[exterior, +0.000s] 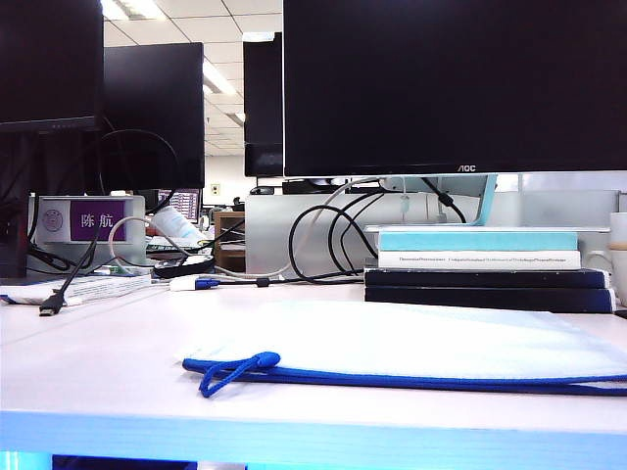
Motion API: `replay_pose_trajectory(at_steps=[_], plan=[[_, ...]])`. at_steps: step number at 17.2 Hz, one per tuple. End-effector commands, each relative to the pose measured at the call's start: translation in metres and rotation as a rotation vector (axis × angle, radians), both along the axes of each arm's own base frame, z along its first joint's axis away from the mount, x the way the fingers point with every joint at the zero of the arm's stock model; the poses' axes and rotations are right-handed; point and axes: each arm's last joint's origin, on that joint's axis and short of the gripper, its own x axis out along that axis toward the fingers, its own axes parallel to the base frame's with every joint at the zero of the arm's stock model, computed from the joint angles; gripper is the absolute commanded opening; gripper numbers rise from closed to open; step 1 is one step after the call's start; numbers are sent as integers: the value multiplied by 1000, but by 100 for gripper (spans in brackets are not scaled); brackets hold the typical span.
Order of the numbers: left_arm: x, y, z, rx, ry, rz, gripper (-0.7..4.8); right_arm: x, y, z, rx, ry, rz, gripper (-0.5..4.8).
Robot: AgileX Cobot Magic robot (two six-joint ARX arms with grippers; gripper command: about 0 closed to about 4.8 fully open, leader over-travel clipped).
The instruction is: Pick up the transparent plastic file bag with a blue zipper and open its zipper.
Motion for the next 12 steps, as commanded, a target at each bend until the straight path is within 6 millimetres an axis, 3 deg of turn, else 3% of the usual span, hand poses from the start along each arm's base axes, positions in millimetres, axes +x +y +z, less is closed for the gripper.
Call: replay_pose_trajectory(at_steps=[1,12], plan=[[-1,2,-6,-25,66,78,-6,0,-2,-1,11,-11,-56,-1],[-1,2,-6,-34,63,74,-6,1,-1,6,71,-88,-35,0]])
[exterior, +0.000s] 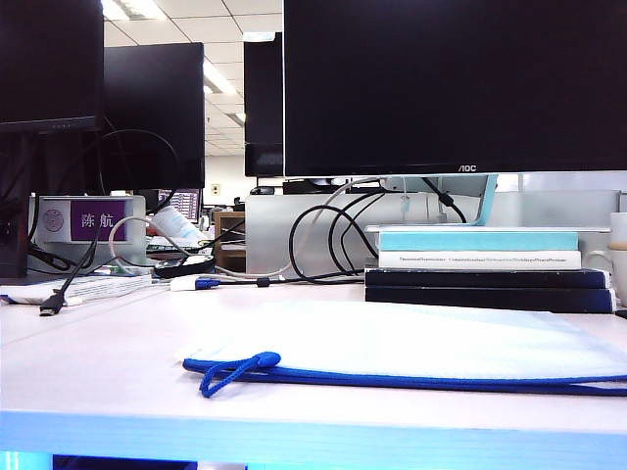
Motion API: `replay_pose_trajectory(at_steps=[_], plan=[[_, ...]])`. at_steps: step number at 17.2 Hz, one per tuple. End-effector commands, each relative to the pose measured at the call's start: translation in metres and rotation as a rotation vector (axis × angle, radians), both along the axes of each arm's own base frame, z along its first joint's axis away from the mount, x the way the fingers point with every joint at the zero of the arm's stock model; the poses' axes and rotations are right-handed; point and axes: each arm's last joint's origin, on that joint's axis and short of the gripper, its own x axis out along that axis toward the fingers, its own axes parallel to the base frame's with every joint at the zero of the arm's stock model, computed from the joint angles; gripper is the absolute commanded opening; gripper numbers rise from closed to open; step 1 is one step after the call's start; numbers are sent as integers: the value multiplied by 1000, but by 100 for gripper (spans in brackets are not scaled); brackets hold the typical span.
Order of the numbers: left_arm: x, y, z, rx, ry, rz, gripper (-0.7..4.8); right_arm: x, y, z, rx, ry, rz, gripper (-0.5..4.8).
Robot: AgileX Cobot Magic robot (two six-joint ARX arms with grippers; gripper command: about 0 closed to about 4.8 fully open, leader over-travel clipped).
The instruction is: Pick up the transparent plastic file bag with a blue zipper and open its zipper.
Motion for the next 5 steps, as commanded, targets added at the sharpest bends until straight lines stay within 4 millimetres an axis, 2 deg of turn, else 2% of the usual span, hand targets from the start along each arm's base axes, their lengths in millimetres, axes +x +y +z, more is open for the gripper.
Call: replay_pose_trajectory(at_steps=[1,5], plan=[[0,0,-2,-7,14,2,-6,0,0,-1,4,-1,7,0],[0,0,-2,-7,15,2,-6,0,0,-2,4,5,5,0]])
